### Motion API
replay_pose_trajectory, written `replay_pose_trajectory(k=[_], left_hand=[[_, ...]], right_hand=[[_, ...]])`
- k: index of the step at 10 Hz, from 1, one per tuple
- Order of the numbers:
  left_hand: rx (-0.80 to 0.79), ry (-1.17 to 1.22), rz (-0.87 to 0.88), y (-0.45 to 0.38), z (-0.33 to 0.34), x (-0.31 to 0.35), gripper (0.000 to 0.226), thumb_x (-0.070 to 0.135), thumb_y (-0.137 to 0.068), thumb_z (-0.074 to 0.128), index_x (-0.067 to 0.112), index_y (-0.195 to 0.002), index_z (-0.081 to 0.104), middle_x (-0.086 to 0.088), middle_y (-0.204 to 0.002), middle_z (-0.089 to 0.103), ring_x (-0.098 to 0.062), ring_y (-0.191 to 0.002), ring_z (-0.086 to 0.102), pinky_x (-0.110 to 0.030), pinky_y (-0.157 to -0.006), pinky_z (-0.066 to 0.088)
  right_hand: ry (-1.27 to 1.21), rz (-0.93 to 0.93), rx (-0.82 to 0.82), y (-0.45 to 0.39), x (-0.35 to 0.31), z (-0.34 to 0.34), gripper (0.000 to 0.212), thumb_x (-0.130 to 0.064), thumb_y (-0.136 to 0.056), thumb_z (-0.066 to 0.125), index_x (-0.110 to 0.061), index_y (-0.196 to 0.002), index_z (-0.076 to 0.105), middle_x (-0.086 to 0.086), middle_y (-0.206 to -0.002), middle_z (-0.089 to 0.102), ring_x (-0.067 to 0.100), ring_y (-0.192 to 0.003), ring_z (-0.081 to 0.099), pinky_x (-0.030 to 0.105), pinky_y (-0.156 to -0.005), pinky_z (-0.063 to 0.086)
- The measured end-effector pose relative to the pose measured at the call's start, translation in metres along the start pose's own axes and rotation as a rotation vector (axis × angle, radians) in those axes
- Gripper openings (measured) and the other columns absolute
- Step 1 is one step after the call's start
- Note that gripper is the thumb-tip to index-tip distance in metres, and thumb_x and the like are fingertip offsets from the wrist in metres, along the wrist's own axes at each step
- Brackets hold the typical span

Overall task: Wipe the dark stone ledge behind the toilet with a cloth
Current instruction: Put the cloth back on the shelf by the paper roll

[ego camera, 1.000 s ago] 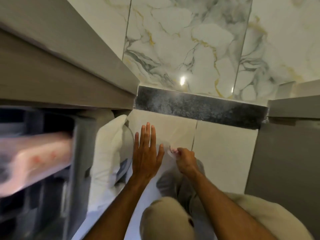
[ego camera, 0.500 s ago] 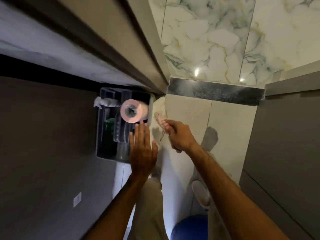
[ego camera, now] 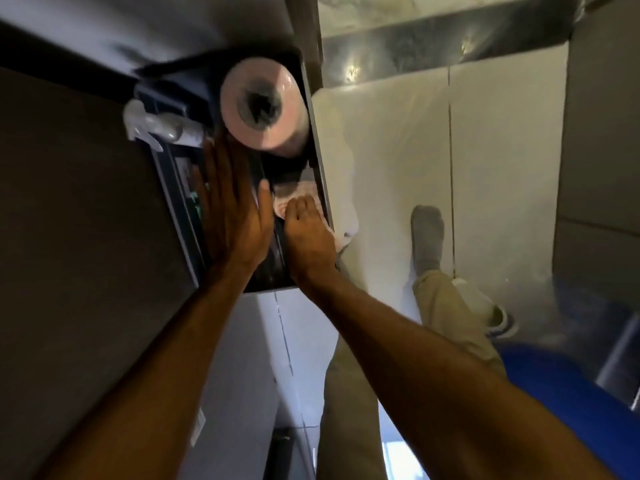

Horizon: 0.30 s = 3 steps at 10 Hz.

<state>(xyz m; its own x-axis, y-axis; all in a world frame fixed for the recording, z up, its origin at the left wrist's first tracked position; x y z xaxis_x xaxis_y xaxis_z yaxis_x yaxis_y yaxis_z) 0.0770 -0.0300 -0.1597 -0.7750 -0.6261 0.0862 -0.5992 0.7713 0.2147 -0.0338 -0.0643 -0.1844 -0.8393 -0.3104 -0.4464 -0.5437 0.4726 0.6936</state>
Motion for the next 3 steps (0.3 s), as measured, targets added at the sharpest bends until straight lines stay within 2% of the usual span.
replay_pose_trajectory(k=[1,2,3], left_hand=[[0.041,-0.039,0.017,0.0,0.02,0.0,0.075,0.053,-0.12,0.013,0.003,-0.175,0.021,-0.025,-0.182,0.019,-0.044,-0.171,0.016,-0.061,-0.141,0.01],[0.105,-0.025,-0.001,-0.009,0.026,0.002,0.071,0.05,-0.122,0.028,0.001,-0.173,0.029,-0.028,-0.18,0.026,-0.048,-0.168,0.024,-0.062,-0.138,0.013],[0.072,-0.02,-0.01,-0.004,0.017,0.002,0.078,0.058,-0.12,0.023,0.002,-0.174,0.024,-0.027,-0.181,0.022,-0.045,-0.169,0.02,-0.06,-0.139,0.009]], right_hand=[[0.087,-0.024,-0.057,-0.005,0.017,0.036,0.075,-0.033,-0.117,0.042,0.001,-0.174,0.005,0.024,-0.184,0.003,0.036,-0.174,0.005,0.047,-0.144,0.013],[0.108,-0.075,-0.105,-0.001,0.028,0.045,0.079,-0.038,-0.118,0.032,0.0,-0.173,-0.01,0.022,-0.183,-0.014,0.036,-0.173,-0.012,0.052,-0.143,0.004],[-0.018,-0.11,-0.063,0.027,0.022,0.027,0.079,-0.033,-0.117,0.041,-0.002,-0.174,-0.004,0.02,-0.184,-0.008,0.035,-0.174,-0.005,0.051,-0.144,0.009]])
Point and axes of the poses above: each hand's wrist, its own y-axis away from the middle knuckle, its own z-axis out of the palm, x = y × z, the point moved 2 cm from there along -y, towards the middle knuckle
